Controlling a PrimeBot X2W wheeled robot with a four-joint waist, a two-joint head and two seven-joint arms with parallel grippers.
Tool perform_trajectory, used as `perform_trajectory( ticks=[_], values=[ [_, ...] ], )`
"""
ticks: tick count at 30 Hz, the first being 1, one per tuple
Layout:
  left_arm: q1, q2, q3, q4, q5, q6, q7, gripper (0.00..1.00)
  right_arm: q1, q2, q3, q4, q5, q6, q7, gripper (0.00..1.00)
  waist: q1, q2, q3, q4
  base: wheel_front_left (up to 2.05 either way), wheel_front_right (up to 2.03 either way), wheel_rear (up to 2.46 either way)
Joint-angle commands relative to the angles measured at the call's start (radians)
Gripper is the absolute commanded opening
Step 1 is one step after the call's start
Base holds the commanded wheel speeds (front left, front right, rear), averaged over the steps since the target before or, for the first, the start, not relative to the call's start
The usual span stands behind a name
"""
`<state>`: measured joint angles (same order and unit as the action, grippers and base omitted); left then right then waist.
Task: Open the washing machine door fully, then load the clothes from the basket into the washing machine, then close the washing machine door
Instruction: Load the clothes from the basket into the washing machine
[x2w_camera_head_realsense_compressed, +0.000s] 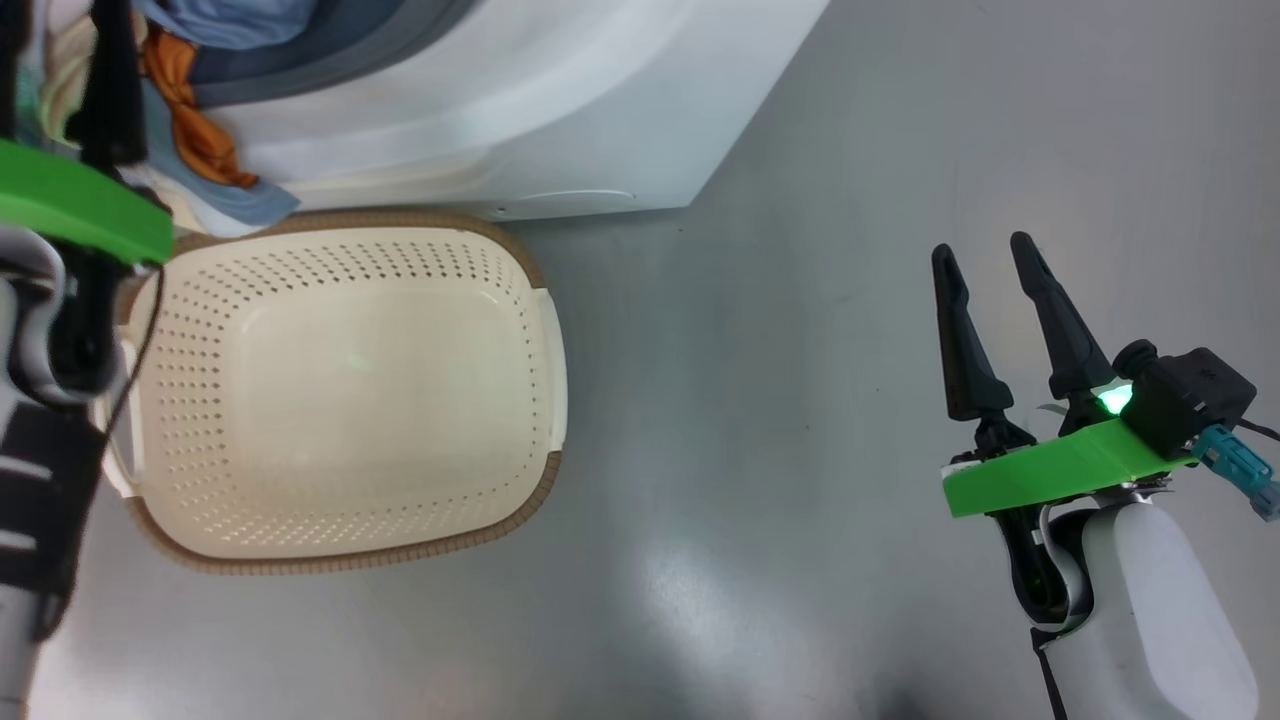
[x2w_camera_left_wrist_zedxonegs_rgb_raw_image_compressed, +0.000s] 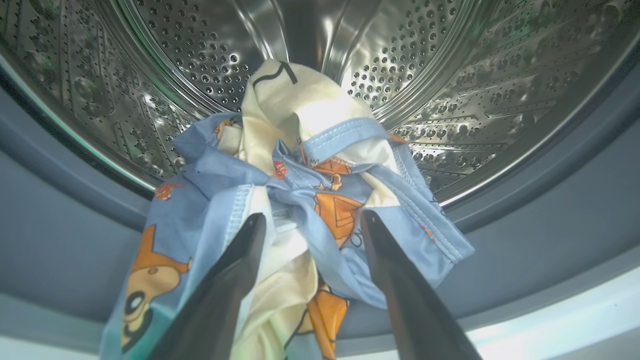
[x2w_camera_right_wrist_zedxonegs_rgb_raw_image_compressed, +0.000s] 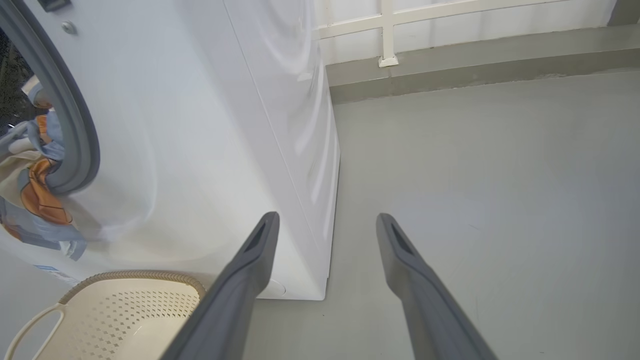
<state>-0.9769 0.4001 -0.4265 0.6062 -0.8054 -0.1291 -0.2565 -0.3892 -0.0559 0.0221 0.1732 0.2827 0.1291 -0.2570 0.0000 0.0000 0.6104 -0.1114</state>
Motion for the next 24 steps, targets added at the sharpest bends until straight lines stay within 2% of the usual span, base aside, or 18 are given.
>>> perform_trajectory(
  ticks=[1,12,24],
  values=[
    [0.018,0.042,0.038,-0.027,0.016,-0.002,-0.005,1.00,0.032,0.006,0.021,-0.021,-0.011,0.002,-0.005,1.00,0.0000,0.0000,-0.009,0.009,0.00,0.00,0.00],
    [0.284,-0.022,0.216,-0.193,0.153,-0.002,-0.005,1.00,0.064,0.006,-0.010,-0.020,-0.040,0.002,-0.005,1.00,0.0000,0.0000,-0.056,0.045,0.00,0.00,0.00],
    [0.577,-0.078,0.379,-0.374,0.240,-0.002,-0.005,1.00,0.096,-0.007,-0.024,-0.020,-0.044,0.002,-0.005,1.00,0.0000,0.0000,-0.095,0.060,0.00,0.00,0.00]
  ],
)
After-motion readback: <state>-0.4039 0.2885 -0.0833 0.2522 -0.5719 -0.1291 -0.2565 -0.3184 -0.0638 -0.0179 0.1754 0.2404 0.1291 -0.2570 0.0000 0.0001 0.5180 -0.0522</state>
